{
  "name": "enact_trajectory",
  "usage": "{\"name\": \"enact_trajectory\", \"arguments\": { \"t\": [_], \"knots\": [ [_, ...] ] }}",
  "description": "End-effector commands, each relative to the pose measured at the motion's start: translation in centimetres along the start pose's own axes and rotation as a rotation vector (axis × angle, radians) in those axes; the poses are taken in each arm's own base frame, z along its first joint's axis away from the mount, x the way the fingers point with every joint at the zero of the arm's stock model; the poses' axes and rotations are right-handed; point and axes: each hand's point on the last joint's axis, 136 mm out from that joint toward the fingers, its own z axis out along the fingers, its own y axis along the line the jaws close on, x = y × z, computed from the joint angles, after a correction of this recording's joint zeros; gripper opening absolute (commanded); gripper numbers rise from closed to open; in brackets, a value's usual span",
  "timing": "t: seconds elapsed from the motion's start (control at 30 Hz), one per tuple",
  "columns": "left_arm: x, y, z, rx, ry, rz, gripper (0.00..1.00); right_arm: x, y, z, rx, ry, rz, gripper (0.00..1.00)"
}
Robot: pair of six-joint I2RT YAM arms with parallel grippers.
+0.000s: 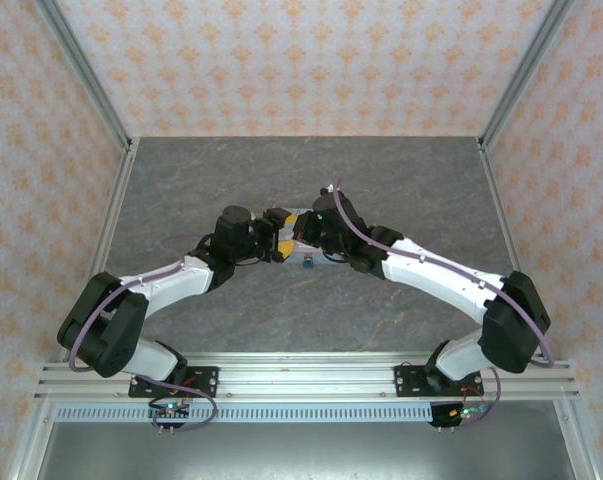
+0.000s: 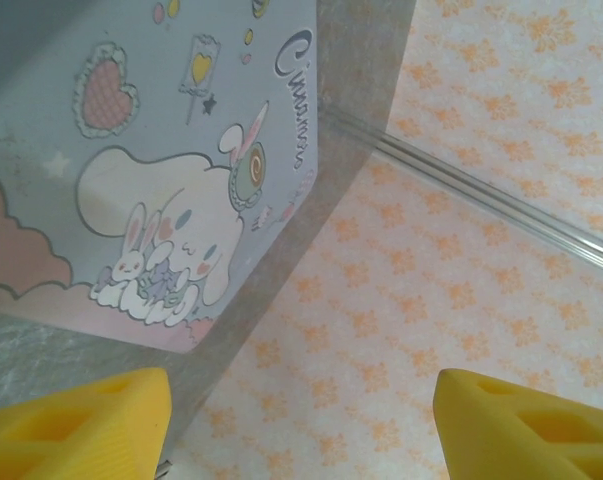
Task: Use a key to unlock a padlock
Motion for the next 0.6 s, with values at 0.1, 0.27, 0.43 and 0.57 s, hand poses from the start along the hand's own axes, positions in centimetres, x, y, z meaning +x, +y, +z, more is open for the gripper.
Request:
{"name": "enact_trajectory", "arguments": {
  "t": [0.1, 0.27, 0.43, 0.57],
  "knots": [
    [0.58, -1.4, 0.14, 0.086, 0.01, -0.054, 0.68, -1.78, 1.45, 0.8, -0.034, -0.063, 0.053, 0.0],
    [0.65, -1.82, 0.12, 0.099, 0.011, -0.06, 0.68, -1.86, 1.46, 1.19, -0.035, -0.069, 0.059, 0.0],
    [0.32, -1.71, 0.34, 0.101, -0.001, -0.066, 0.6, -1.72, 1.34, 1.16, -0.036, -0.066, 0.063, 0.0],
    [-0.01, -1.18, 0.55, 0.088, -0.012, -0.073, 0.54, -1.71, 0.76, 0.64, -0.026, -0.08, 0.061, 0.0]
  ]
}}
